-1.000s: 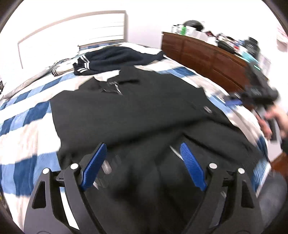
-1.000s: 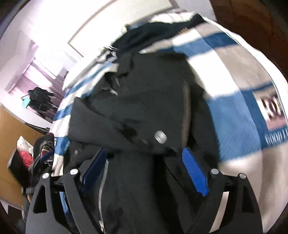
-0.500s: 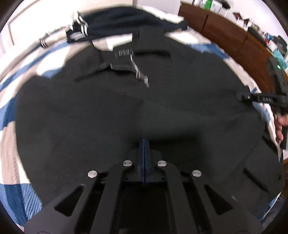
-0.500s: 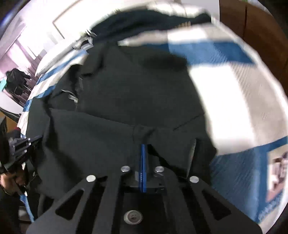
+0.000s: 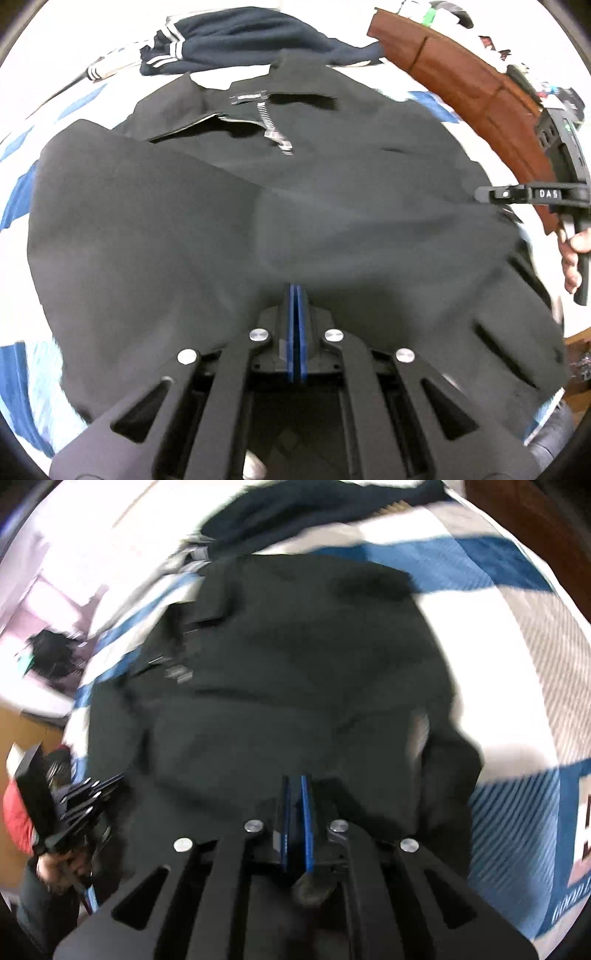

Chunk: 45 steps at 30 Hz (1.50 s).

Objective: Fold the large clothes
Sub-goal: 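Lay the folded side flat with the left tool, then move both tools to the hem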

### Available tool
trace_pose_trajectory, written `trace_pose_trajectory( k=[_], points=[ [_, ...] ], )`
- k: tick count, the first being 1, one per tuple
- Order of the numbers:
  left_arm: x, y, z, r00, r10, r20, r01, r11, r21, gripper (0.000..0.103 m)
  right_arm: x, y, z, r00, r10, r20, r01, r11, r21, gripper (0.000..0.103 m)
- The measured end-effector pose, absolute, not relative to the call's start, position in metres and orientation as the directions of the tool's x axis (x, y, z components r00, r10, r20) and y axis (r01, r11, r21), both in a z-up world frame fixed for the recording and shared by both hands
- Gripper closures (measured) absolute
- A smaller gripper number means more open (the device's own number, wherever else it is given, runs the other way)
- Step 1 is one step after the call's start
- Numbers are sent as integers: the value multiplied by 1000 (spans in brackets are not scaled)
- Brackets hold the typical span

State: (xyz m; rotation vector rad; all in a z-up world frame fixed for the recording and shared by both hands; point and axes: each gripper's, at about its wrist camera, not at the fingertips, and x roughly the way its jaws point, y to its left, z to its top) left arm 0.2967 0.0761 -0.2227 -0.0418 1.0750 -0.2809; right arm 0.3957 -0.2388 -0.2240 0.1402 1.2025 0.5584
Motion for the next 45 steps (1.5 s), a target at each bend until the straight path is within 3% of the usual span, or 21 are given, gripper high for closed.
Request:
trace_pose_trajectory(
  k=[5,9,12,17,19,22,24,28,31,33,39,45],
  points=[
    [283,68,-231,425,-242,-872,212,963,-163,101,349,-238,-224,261,493,-830,-359,848,390,95],
    [286,69,-254,403,-208,-891,181,973,-145,100,346,-236,-271,169,452,-876,-307,868,389,103],
    [286,70,-263,404,-209,-890,149,975,-162,100,353,-245,-296,144,504,-852,-214,856,470,103],
    [284,66,-256,419,-174,-891,105,984,-142,100,349,-244,-285,155,470,-869,-182,878,443,103],
    [270,64,-241,454,-169,-875,95,986,-141,98,335,-233,-264,180,461,-869,-201,882,427,95],
    [235,60,-208,508,-209,-836,146,977,-155,69,284,-227,-225,200,537,-820,-305,829,469,85],
    [208,60,-191,525,-230,-819,163,972,-169,60,243,-232,-214,196,569,-799,-337,804,490,74],
    [140,56,-171,532,-269,-803,171,963,-209,45,153,-249,-216,190,643,-742,-378,745,549,72],
    [94,51,-169,520,-285,-805,160,958,-236,40,114,-262,-227,230,663,-713,-369,737,566,65],
    [62,45,-172,523,-298,-798,135,954,-268,37,96,-274,-237,277,681,-678,-342,729,593,49],
    [-9,24,-190,617,-301,-727,6,926,-378,33,83,-294,-267,395,686,-611,-239,719,652,47],
    [-37,7,-224,639,-271,-719,-115,892,-438,33,92,-301,-283,456,656,-602,-156,725,671,46]
  ],
)
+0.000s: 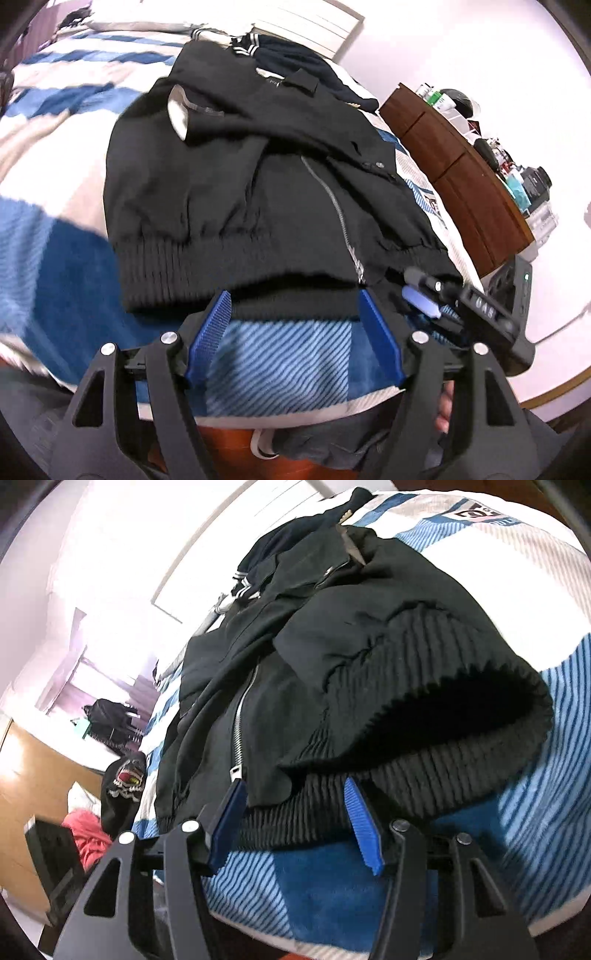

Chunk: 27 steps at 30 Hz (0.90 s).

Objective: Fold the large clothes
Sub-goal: 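Lay the folded side flat with the left tool, then move both tools to the hem, then grasp the ribbed jacket hem with both tools and fold it toward the collar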

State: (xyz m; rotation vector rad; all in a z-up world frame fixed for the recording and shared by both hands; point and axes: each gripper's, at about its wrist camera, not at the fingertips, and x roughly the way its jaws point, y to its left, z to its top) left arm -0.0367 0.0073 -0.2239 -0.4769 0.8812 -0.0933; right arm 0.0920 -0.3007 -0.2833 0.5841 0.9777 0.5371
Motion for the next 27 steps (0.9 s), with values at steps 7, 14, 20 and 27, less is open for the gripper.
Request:
trace_pose_trajectory(
  k=[7,14,20,27],
  points=[
    [-35,34,-256,641,-204,-740,-255,853,-455,33,123,-304,-293,515,660,-547,-64,666,743,46],
    [-36,49,-265,699,-256,-668,-256,783,-568,33,136,-297,-293,504,677,-537,-56,646,761,45],
    [-20,66,-274,720,-289,-630,-295,695,-656,25,130,-300,-295,521,682,-513,-34,618,786,45],
    [-22,59,-263,717,-238,-656,-308,735,-604,73,138,-310,-313,438,706,-556,37,604,796,91]
  ],
)
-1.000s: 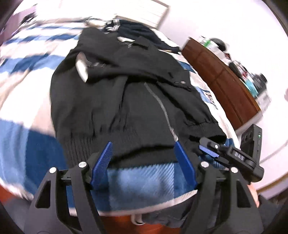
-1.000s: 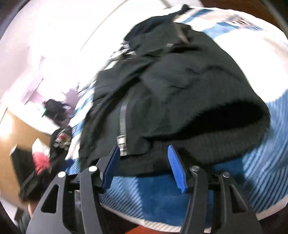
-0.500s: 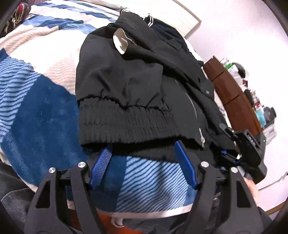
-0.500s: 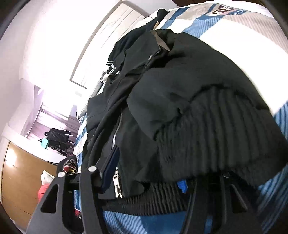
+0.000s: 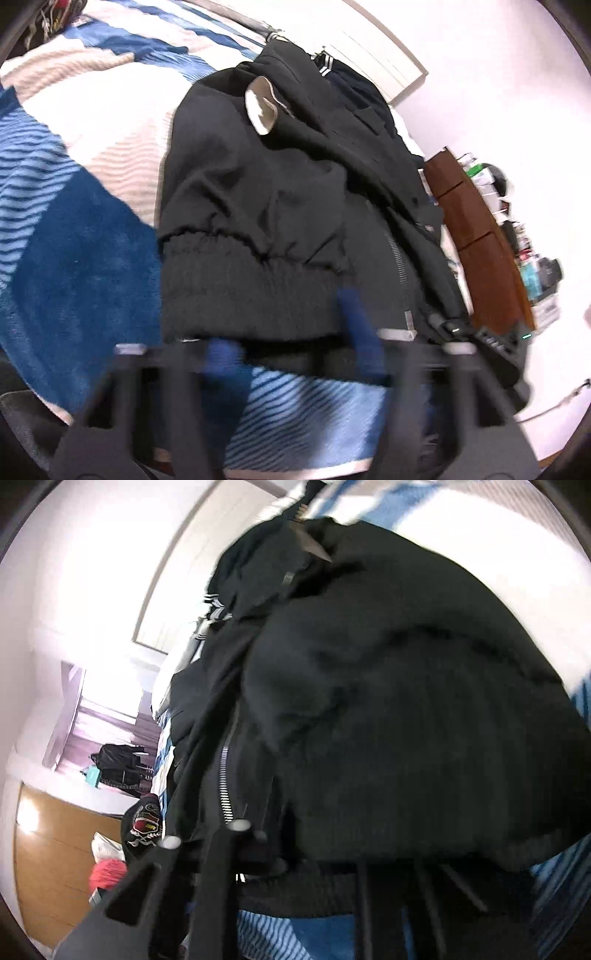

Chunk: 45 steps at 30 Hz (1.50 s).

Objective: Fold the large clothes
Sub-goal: 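Grasp the ribbed jacket hem with both tools and fold it toward the collar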

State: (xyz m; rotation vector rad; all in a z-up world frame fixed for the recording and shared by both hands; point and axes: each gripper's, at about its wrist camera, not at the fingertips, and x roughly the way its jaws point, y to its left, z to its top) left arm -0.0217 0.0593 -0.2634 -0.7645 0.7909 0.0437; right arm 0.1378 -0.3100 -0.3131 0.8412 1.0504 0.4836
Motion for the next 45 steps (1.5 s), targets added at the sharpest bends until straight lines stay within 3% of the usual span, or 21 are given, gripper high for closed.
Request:
trace_pose_trajectory(
  k=[4,5,7,9,11,14,23,30,34,37,39,41,42,43,45],
  points=[
    [-21,68,-256,740,-270,-616,-304,683,-664,73,129,-315,-310,443,729,-522,25,572,820,91],
    [-17,70,-258,735,-289,-613,-300,672,-677,62,129,-314,-310,440,728,-525,25,575,818,87],
    [-9,73,-266,715,-318,-623,-316,648,-693,56,134,-309,-313,422,723,-547,23,595,804,84],
    [-8,78,-272,708,-316,-632,-347,624,-700,63,139,-305,-312,401,723,-563,16,609,793,86],
    [-13,83,-270,721,-320,-614,-333,617,-713,82,140,-308,-307,401,742,-537,13,581,814,90],
    [-21,92,-260,739,-322,-592,-301,628,-717,90,137,-319,-298,418,749,-514,1,566,825,95],
    [-36,106,-217,756,-257,-601,-296,685,-666,94,97,-333,-269,466,761,-452,-51,533,845,96],
    [-43,104,-262,655,-248,-714,-366,722,-587,95,98,-346,-328,394,756,-523,73,542,837,95],
    [-41,104,-276,617,-266,-741,-341,758,-556,93,103,-345,-325,379,755,-535,48,561,826,95],
    [-40,103,-265,597,-286,-749,-308,781,-543,88,103,-342,-309,340,750,-568,-36,613,789,87],
    [-42,101,-257,574,-294,-764,-279,808,-520,79,100,-343,-302,316,743,-590,-81,641,764,73],
    [-48,99,-252,558,-325,-764,-243,815,-525,54,91,-348,-292,301,730,-614,-120,668,735,59],
    [-52,99,-249,547,-340,-765,-229,819,-527,50,87,-351,-289,296,732,-613,-134,667,733,49],
    [-56,100,-248,537,-328,-777,-225,832,-507,37,83,-357,-281,287,743,-604,-156,659,736,44],
    [-64,101,-243,533,-283,-798,-215,866,-451,33,78,-366,-268,299,754,-584,-180,646,741,30]
  ],
)
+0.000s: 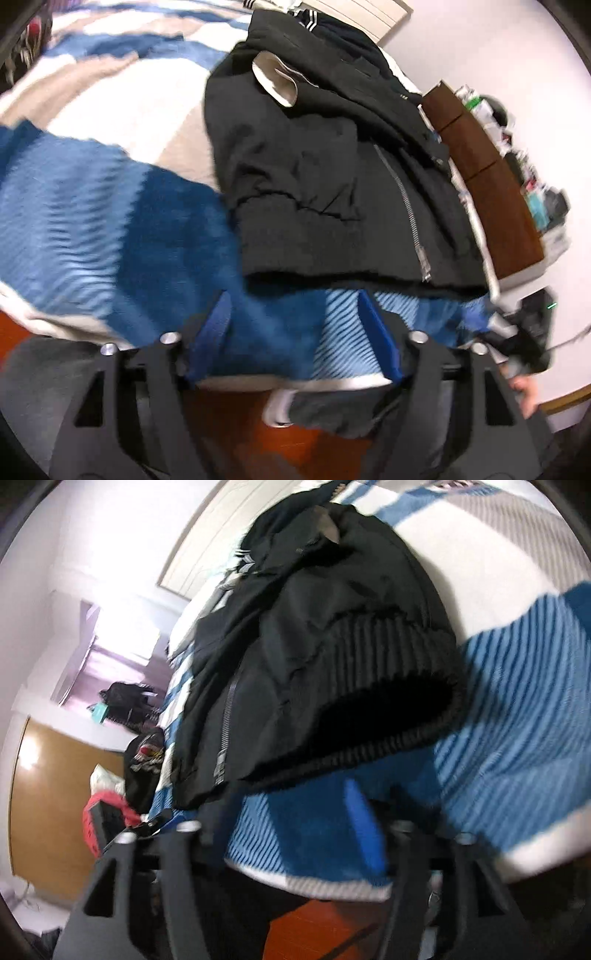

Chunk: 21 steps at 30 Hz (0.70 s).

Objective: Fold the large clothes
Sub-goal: 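Grasp the ribbed jacket hem with both tools and fold it toward the collar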

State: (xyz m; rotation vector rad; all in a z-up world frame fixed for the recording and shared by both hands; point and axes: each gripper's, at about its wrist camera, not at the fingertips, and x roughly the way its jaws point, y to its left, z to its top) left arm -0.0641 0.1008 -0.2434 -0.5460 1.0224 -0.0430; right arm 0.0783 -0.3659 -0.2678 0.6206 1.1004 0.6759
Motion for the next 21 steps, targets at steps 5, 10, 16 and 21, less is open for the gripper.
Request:
trace_pose_trajectory(
  k=[5,10,16,21],
  points=[
    [-62,114,-235,573,-262,-776,-200,874,-443,33,78,-397,-250,416,727,-547,-176,654,735,22],
    [-34,120,-238,593,-246,-767,-183,886,-426,33,97,-412,-265,429,656,-621,-153,731,665,22],
    [-8,126,-252,590,-201,-782,-202,901,-385,33,115,-401,-284,404,646,-648,-147,744,651,22],
    [6,122,-258,605,-290,-742,-155,870,-467,33,127,-395,-286,387,692,-610,-165,703,692,20]
  ],
)
